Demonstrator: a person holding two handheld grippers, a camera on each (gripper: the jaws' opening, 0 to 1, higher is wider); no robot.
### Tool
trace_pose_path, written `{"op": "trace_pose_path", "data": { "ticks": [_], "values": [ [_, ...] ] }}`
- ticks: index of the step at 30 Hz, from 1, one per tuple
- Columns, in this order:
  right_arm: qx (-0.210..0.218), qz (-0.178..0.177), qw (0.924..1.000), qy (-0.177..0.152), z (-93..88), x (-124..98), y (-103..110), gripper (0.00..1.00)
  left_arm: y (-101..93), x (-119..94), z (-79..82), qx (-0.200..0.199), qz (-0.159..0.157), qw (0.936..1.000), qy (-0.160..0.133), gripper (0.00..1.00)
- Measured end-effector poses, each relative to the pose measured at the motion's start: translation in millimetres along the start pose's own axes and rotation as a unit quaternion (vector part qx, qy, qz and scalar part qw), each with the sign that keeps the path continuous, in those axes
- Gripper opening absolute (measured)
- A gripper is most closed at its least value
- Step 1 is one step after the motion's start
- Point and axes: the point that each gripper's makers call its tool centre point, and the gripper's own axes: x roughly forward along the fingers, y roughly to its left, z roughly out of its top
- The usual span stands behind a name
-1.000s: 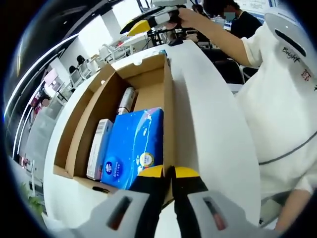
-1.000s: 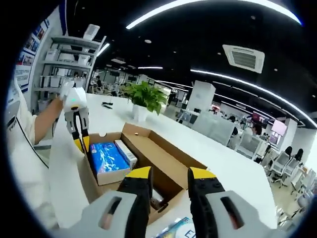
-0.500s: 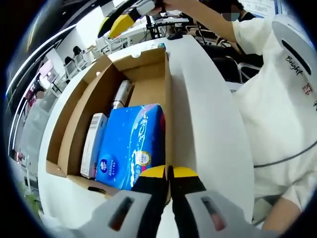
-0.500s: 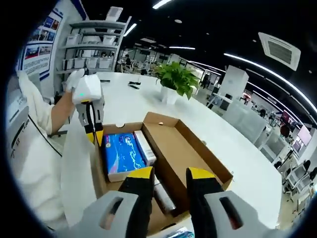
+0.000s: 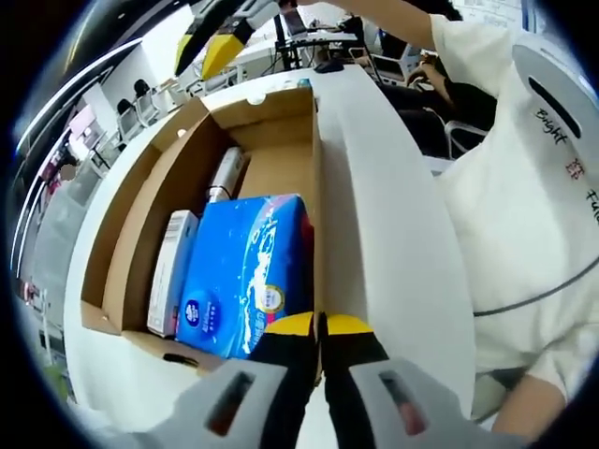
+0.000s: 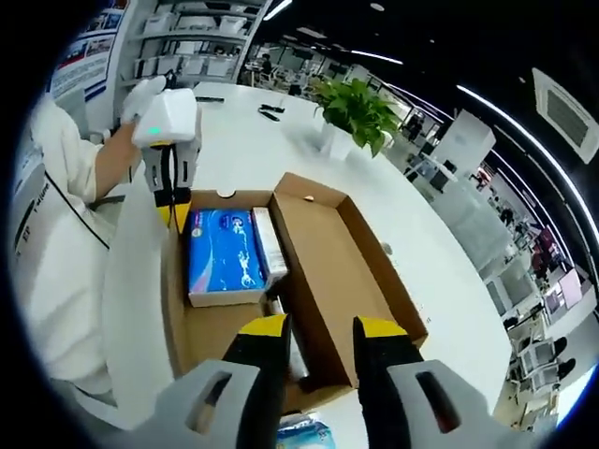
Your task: Operate the shoe box by opening the lid, removing the specified soft item, and placing it in the target area until the item is outside and the box remains undamaged.
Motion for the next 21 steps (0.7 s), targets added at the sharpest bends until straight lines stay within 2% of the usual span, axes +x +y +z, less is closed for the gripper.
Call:
{"op": "trace_pose_path", "data": {
  "ticks": [6, 8, 12, 15, 21],
  "values": [
    [-0.021, 0.003, 0.9996, 0.018, -0.2, 9.1, 7.2, 0.24, -0.4, -0.1, 0.0, 0.001, 0.0, 1.0, -0.004, 0.01],
    [-0.022, 0.012, 0.9996, 0.015, 3.0, 13.2, 8.6, 0.24, -0.2, -0.1, 0.0, -0.002, -0.001, 1.0, -0.004, 0.01],
    [-0.036, 0.027, 0.9985, 0.03, 1.3, 23.7, 14.9, 0.24, -0.1, -0.1, -0.1, -0.003, -0.002, 1.0, -0.005, 0.01],
    [-0.036, 0.017, 0.9986, 0.034, -1.2, 33.2, 12.0, 0.25, -0.2, -0.2, -0.1, -0.003, 0.0, 1.0, -0.006, 0.01],
    [-0.043, 0.041, 0.9972, 0.044, -7.8, 54.5, 31.8, 0.25, -0.4, 0.0, -0.2, -0.002, -0.001, 1.0, -0.006, 0.01]
  ]
}}
